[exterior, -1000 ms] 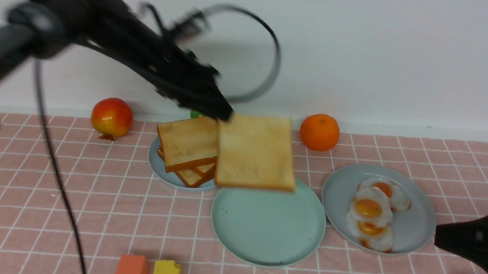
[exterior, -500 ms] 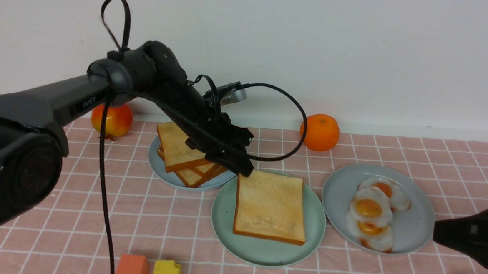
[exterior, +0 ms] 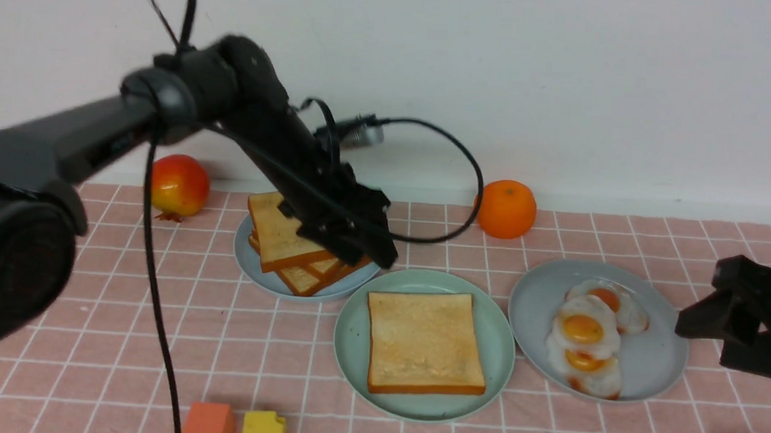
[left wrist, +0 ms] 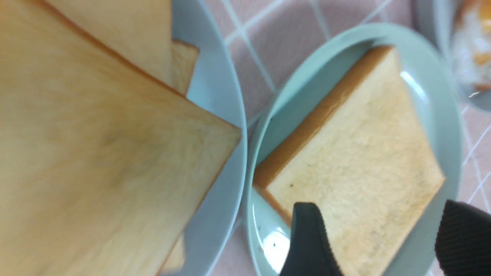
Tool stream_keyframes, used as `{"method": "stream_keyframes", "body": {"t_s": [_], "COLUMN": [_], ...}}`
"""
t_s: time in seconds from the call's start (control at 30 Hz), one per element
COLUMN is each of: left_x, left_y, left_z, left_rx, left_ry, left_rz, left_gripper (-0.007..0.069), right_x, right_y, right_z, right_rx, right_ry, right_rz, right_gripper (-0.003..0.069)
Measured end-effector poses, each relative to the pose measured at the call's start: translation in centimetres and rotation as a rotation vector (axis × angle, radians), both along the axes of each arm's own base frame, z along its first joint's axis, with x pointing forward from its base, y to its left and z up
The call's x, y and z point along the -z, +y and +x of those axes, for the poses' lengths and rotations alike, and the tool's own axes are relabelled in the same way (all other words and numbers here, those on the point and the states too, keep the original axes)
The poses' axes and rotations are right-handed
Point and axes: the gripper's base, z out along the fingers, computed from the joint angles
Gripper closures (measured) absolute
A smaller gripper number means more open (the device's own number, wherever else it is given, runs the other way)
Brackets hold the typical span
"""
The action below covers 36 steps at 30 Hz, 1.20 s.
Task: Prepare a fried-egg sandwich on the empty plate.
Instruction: Use the left arm to put a slice of bread into the empty plate in the middle, then use the right arm to grab a fried egg
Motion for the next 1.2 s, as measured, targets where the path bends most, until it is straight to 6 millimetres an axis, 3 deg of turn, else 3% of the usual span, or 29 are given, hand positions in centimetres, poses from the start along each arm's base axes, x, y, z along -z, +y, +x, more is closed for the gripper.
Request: {"method": "stream_keyframes", "body": {"t_s": [0.13,0.27,0.37,0.53,0.77,0.97,1.2], "left_x": [-2.9,-7.6,-11.0,-13.9,-13.1,-12.0,-11.5], "left_y": [1.7,4.1,4.4,4.9,5.9,6.1,6.0], "left_z": [-0.1,-1.2,-2.8,-5.3,-8.6,-10.8,-11.1], "left_rx": [-0.069,-0.142,-0.174,-0.185,-0.182,-0.138,-0.125], "left_ry": [-0.041,-0.127,-0.182,-0.222,-0.16,-0.113,-0.096], "left_rz": [0.023,0.055,0.044,0.032,0.089,0.081,0.072], "left_gripper": [0.0146,0.0145,0.0145,0.0145,0.0145,0.0145,0.0145], "right_x": [2.0,5.2,6.9,9.0,10.9,12.1,12.8], "right_y": [-0.5,-0.6,-0.6,-0.7,-1.1,-1.1,-0.7], "right_z": [1.7,4.6,6.4,8.2,9.2,9.5,9.9], "right_rx": [0.046,0.073,0.069,0.076,0.094,0.114,0.127], "right_ry": [0.041,0.038,0.036,0.04,0.058,0.072,0.072], "right_rz": [0.034,0.071,0.102,0.107,0.074,0.106,0.174], "right_gripper": [0.0214,0.022,0.0226,0.0227,0.0232,0.0309,0.0524]}}
